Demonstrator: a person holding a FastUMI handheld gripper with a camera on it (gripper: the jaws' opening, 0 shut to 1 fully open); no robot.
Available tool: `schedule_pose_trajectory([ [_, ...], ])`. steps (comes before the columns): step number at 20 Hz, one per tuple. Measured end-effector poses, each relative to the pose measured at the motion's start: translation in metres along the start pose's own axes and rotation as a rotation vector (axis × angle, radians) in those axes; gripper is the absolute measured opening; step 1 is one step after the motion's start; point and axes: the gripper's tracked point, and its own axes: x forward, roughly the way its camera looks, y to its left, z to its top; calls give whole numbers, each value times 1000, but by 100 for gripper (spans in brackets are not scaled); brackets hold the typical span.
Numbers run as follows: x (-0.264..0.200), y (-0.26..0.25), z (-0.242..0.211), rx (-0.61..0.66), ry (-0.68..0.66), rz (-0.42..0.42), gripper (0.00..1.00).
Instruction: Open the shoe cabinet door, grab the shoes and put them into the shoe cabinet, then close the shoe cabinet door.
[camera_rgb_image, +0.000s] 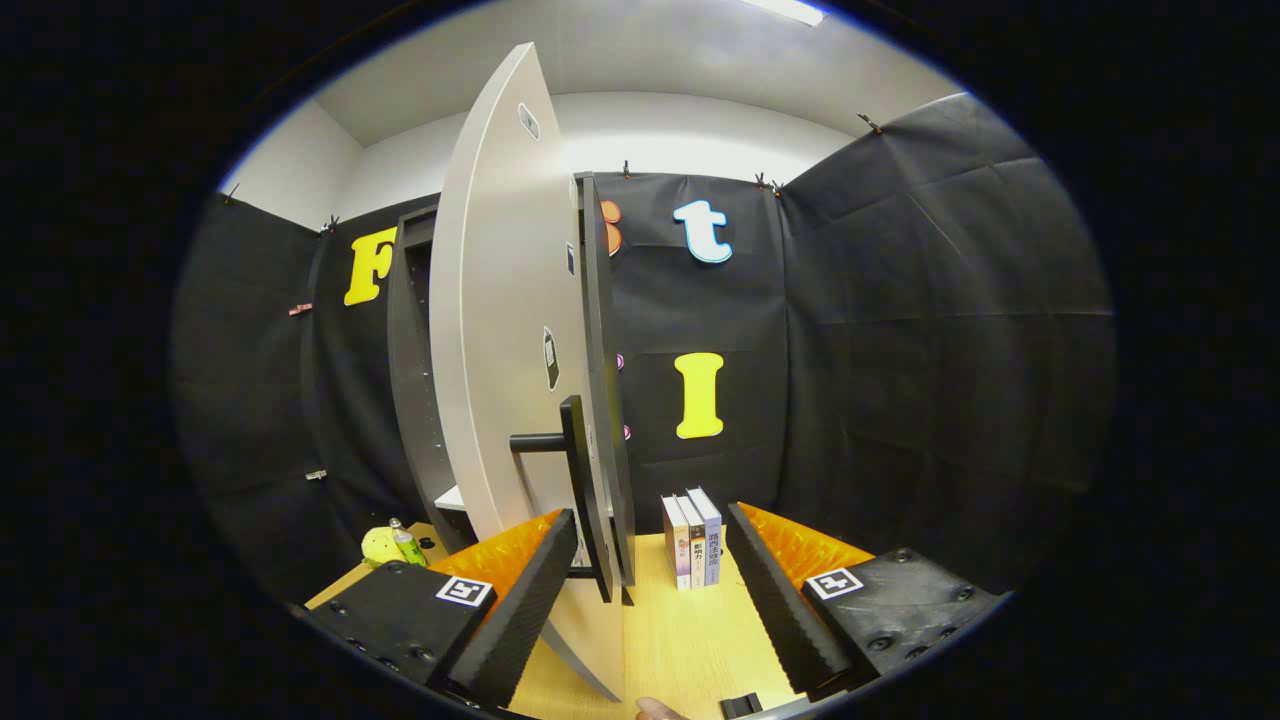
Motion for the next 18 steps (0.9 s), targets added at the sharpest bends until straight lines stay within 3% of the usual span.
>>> schedule_pose_trajectory([
  [18,14,137,-16,-7,-3,14,98],
])
